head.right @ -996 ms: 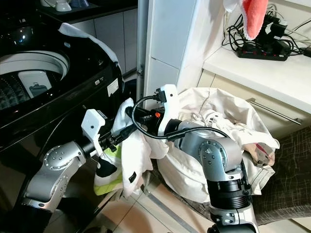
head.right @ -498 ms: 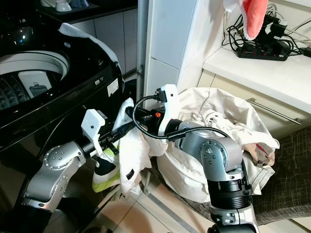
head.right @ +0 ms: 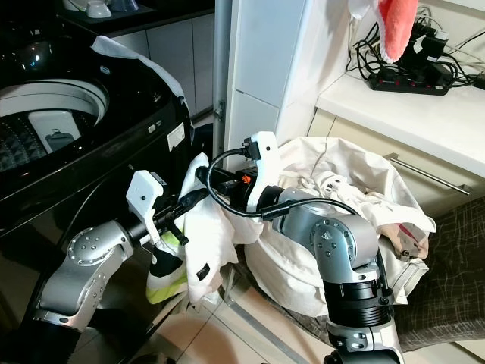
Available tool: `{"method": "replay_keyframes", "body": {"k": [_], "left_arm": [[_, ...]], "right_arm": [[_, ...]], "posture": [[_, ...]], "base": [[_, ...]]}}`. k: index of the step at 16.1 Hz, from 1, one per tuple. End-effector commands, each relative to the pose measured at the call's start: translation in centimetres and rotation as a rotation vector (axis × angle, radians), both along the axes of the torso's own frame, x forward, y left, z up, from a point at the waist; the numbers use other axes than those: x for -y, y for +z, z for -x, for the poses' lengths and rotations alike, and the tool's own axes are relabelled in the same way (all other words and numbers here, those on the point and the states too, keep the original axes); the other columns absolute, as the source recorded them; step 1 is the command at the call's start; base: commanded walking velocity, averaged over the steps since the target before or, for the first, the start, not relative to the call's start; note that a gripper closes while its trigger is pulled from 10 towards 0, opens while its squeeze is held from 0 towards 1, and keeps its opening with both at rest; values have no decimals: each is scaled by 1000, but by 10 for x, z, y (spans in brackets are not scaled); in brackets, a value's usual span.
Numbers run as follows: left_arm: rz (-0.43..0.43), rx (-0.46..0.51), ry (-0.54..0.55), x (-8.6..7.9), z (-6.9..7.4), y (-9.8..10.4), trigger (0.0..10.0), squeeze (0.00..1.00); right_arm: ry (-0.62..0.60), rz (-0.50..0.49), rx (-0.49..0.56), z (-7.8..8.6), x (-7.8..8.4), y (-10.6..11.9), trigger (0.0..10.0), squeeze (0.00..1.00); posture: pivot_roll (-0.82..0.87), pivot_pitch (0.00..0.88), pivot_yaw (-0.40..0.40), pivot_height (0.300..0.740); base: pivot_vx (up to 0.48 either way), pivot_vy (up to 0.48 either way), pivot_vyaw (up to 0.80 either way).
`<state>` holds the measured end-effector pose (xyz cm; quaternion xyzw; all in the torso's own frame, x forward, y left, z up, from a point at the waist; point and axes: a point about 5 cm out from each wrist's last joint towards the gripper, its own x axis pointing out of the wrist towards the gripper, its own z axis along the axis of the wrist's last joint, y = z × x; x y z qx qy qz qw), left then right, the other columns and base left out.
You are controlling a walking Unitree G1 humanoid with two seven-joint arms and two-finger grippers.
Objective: Clothes washing
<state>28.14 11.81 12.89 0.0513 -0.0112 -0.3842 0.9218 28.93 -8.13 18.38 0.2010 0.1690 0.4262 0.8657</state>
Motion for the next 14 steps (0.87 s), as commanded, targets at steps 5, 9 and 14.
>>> {"method": "replay_keyframes", "body": {"k": [5, 9, 14], "left_arm": [[-15, -8, 12, -3, -2, 1, 0, 0], [-25, 4, 45, -8, -7, 3, 0, 0], [-99, 80, 193, -27, -27, 19, 0, 0]], "right_arm": [[-20, -5, 34, 1, 5, 7, 0, 0], [-32, 0, 40, -2, 6, 7, 10000, 1000], [-33, -29, 59, -2, 12, 14, 10000, 1000]], "posture": [[-9, 0, -61, 740], [-6, 0, -59, 740], [-3, 0, -60, 740]], "base": [[0, 0, 0], [0, 0, 0], [0, 0, 0]]}}
